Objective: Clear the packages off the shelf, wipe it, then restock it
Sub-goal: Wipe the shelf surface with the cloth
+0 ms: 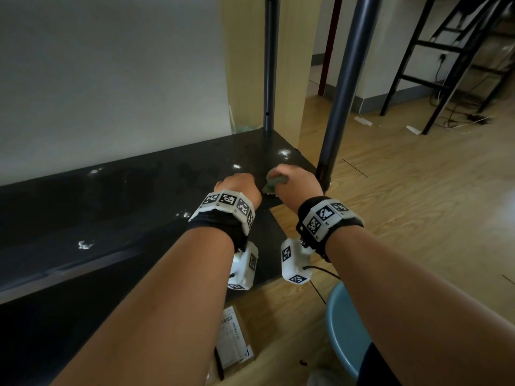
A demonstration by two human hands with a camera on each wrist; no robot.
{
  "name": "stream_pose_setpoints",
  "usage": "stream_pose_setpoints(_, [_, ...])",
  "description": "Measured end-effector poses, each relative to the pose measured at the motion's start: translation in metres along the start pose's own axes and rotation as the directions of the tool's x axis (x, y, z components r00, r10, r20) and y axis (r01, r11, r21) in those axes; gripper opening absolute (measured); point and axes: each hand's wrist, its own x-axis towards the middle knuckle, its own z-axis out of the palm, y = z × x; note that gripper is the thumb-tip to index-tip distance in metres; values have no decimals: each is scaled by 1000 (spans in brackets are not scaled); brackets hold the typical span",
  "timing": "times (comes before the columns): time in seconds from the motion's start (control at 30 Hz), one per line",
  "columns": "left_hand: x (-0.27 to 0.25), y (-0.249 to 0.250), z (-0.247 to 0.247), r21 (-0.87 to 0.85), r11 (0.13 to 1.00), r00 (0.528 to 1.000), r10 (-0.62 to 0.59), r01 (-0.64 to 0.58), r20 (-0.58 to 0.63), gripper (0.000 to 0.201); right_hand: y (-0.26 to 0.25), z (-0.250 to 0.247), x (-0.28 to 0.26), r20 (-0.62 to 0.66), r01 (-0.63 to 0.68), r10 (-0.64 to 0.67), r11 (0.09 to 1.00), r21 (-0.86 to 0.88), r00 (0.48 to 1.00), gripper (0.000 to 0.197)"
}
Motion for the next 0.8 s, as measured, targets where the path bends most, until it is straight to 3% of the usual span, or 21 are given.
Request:
stream_pose_setpoints(0.2, [-1, -3, -5, -27, 1000, 999, 0, 1, 50, 36, -9, -11, -4, -20, 69, -69, 998, -5, 997, 32])
stream_pose_setpoints(0.27, [-1, -4, -7, -21, 1000, 997, -8, 10, 81, 40, -5, -19, 8, -56, 21, -20, 1000, 5, 998, 31])
stream_pose_setpoints(0.33, [-2, -5, -8, -3, 1000, 996, -4, 4, 92, 43, -3, -20, 20, -37, -48, 44, 994, -101, 998, 28])
stream_pose_setpoints(0.5, [0, -7, -4, -8, 1000, 996, 27, -27, 79, 43, -3, -17, 29, 95, -199, 215, 968, -155, 972, 50])
stream_pose_setpoints(0.7, [3, -5, -4, -32, 999, 995, -14, 17, 94, 42, -2, -12, 10, 80, -62, 64, 998, -32, 995, 27])
stream_pose_setpoints(0.8, [3, -3, -4, -27, 999, 996, -32, 34, 83, 39, -3, -7, -5, 27, -19, 18, 999, 31, 999, 26])
